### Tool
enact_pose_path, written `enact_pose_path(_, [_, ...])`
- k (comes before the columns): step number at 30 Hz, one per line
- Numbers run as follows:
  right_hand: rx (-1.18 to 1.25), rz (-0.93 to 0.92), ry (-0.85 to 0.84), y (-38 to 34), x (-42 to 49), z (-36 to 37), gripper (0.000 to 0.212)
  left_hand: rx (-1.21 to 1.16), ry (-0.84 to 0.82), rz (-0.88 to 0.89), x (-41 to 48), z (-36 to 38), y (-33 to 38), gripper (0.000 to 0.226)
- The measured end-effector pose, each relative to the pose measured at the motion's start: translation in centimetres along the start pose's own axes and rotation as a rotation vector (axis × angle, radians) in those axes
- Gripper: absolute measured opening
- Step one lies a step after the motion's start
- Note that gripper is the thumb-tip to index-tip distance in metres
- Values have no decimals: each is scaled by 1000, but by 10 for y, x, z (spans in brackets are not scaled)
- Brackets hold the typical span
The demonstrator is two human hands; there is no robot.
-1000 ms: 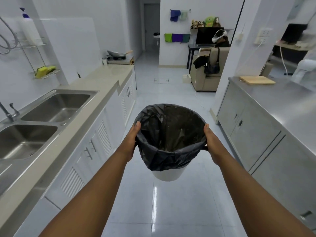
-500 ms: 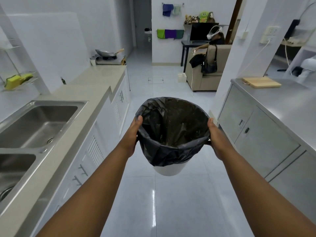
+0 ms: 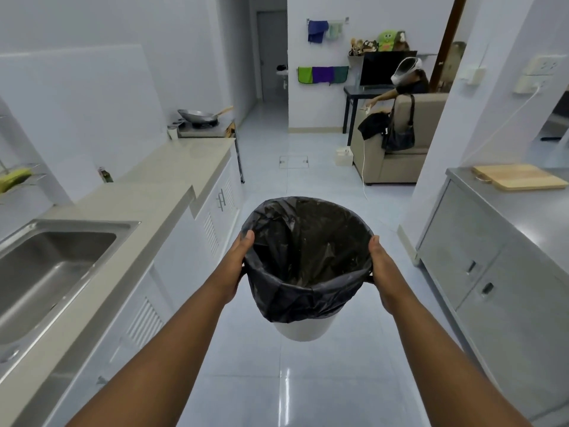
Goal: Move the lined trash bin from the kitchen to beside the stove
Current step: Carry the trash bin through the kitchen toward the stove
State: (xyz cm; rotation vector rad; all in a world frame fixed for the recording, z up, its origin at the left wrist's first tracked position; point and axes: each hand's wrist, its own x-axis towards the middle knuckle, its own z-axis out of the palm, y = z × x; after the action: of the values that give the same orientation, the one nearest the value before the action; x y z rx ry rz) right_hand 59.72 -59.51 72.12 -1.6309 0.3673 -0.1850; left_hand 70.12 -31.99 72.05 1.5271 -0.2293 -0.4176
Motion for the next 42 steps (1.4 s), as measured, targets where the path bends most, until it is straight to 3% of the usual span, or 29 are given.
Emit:
enact_pose_path(10, [1, 31, -7, -14, 160, -35, 85, -29, 50, 7, 151, 27, 18, 97])
enact_pose_path(21, [-45, 40, 56, -29, 351, -32, 79, -103, -8, 1, 359, 14, 27, 84])
enact_pose_path(31, [-25, 62, 150, -55, 514, -18, 87, -72, -102, 29, 539, -12, 63, 88])
enact_pose_path(42, [-14, 109, 117, -45, 704, -23, 92, -61, -53, 14, 716, -19, 61, 92])
